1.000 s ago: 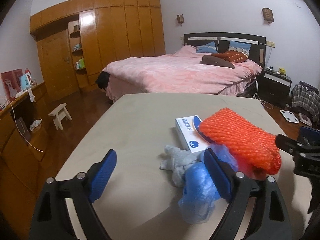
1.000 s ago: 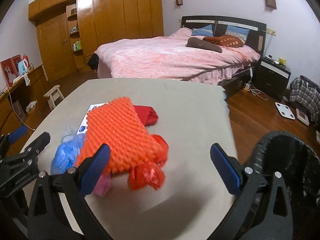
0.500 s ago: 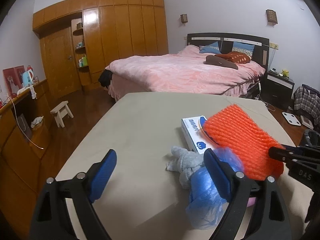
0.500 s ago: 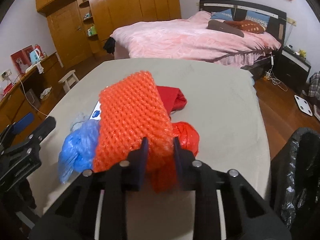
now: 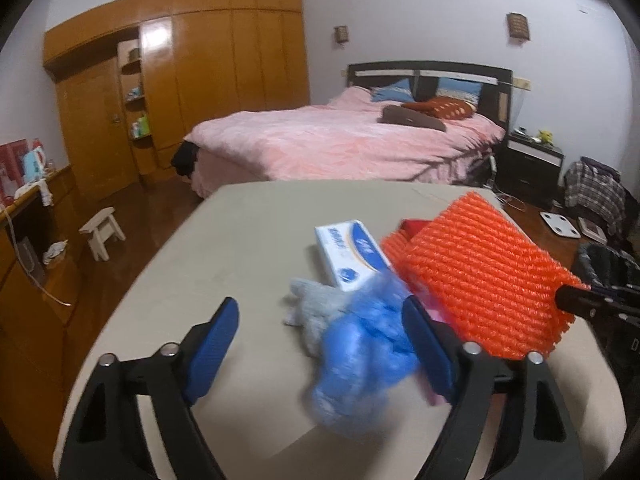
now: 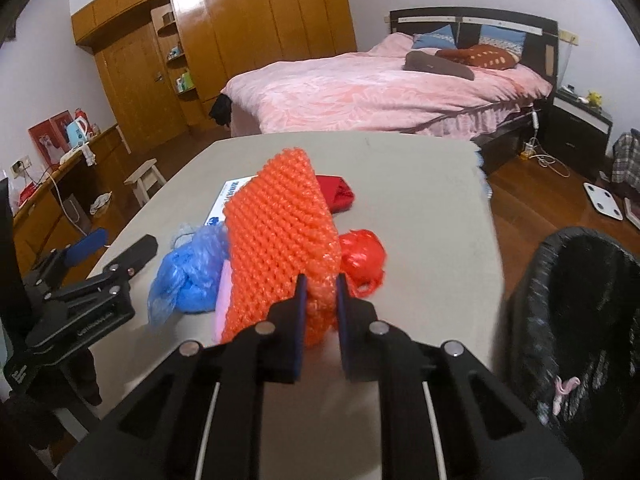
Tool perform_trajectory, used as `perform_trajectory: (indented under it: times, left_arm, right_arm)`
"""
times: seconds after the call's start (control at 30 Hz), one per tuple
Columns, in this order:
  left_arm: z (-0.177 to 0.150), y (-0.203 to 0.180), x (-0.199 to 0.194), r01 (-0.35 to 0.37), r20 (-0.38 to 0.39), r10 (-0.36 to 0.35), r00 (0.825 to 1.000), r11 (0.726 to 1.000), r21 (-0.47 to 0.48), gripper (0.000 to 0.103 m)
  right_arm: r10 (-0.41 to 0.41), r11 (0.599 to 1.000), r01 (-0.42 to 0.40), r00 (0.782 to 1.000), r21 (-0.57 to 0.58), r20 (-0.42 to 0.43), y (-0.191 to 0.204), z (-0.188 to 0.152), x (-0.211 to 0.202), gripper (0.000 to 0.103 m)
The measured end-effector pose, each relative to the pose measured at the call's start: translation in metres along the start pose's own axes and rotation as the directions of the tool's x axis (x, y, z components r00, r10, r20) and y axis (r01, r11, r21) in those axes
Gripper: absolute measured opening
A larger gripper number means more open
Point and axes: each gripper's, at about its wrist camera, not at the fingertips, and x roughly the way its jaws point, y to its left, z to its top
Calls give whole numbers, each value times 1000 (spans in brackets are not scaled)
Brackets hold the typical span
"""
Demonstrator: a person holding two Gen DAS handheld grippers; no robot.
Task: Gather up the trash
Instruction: 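Grasp the orange mesh net with the right tool while the left tool grasps the blue bag, then carry the orange net and blue bag over the bin and release both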
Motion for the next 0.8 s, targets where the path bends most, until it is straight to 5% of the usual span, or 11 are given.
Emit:
perform_trajectory:
  times: [0.4, 0.47, 0.57, 0.8]
  left_arm:
    - [-11, -34, 23, 86, -90, -80, 993, 994, 65, 37]
    - [-13, -38, 23, 89, -90, -82, 993, 993, 78, 18]
    - [-16, -40, 22, 81, -90, -73, 993, 993, 87, 5]
    - [-13, -34, 8, 75, -40, -73, 997, 996, 49, 2]
  right_arm:
    - [-40, 999, 41, 998, 28, -44, -21, -15, -1, 13]
    - [-39, 999, 40, 998, 29, -48, -22, -17, 2, 13]
    - [-36, 999, 38, 998, 28, -55, -22, -18, 3, 13]
    - [-33, 999, 34, 998, 23, -47, -20, -14, 1, 13]
